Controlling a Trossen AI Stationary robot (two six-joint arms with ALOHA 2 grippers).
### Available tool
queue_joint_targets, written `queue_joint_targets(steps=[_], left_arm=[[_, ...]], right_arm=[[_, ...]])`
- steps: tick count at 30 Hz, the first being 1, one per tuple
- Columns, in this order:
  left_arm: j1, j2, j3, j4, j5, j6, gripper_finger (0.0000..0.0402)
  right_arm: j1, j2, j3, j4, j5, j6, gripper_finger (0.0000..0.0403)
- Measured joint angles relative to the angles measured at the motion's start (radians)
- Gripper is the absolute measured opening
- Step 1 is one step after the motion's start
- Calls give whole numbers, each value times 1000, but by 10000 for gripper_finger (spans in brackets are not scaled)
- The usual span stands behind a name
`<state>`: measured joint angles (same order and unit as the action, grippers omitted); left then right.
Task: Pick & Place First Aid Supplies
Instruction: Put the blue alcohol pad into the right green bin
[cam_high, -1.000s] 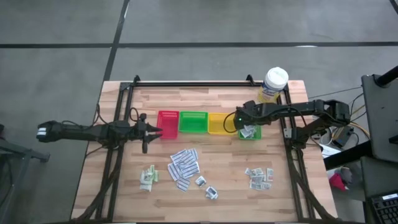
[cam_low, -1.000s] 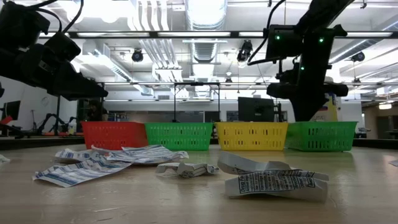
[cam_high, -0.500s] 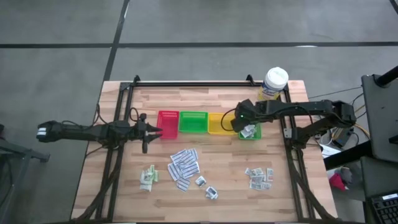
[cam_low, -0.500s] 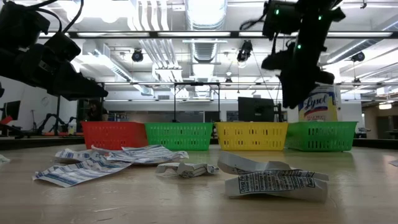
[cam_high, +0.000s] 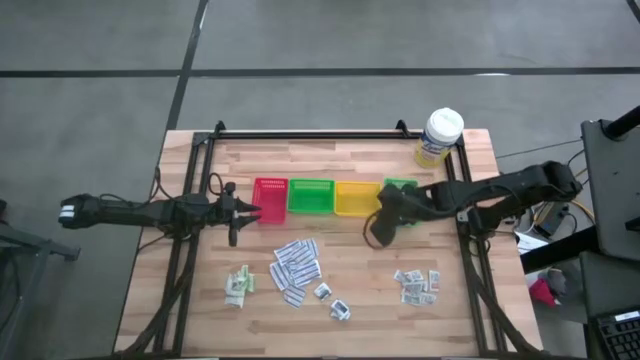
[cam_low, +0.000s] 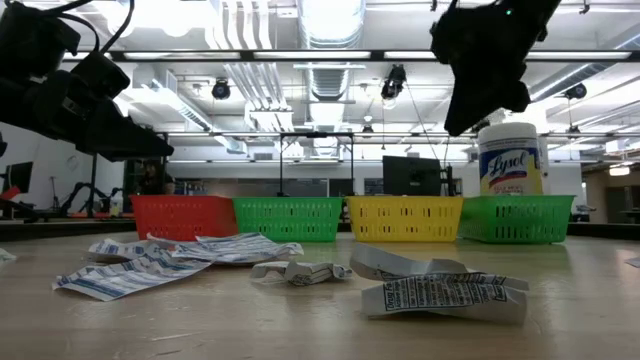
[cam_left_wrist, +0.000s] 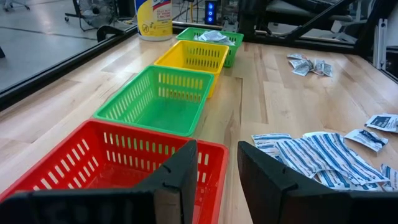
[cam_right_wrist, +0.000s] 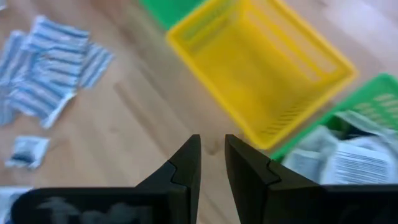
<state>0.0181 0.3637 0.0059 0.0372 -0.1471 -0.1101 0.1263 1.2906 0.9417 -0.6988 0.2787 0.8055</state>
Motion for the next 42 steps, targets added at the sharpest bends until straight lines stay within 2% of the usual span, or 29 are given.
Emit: queue_joint_targets(steps=[9,17,27,30,39,42], left_arm=[[0,0,0,0,0,-1,113],[0,0,0,0,0,-2,113],[0,0,0,0,0,-3,113],[0,0,0,0,0,-3,113],[0,0,0,0,1,-2,113],[0,0,0,0,1,-2,113]], right_arm=[[126,34,-1,171,-9,-101,79],[187,92,-1,370,-191,-291,68],[239,175,-1,457,-217,-483,59],[248,209,-1,516,-274,-543,61],[252,313,-1,588,-345,-578,56],[254,350,-1,627,-405,-578,57]])
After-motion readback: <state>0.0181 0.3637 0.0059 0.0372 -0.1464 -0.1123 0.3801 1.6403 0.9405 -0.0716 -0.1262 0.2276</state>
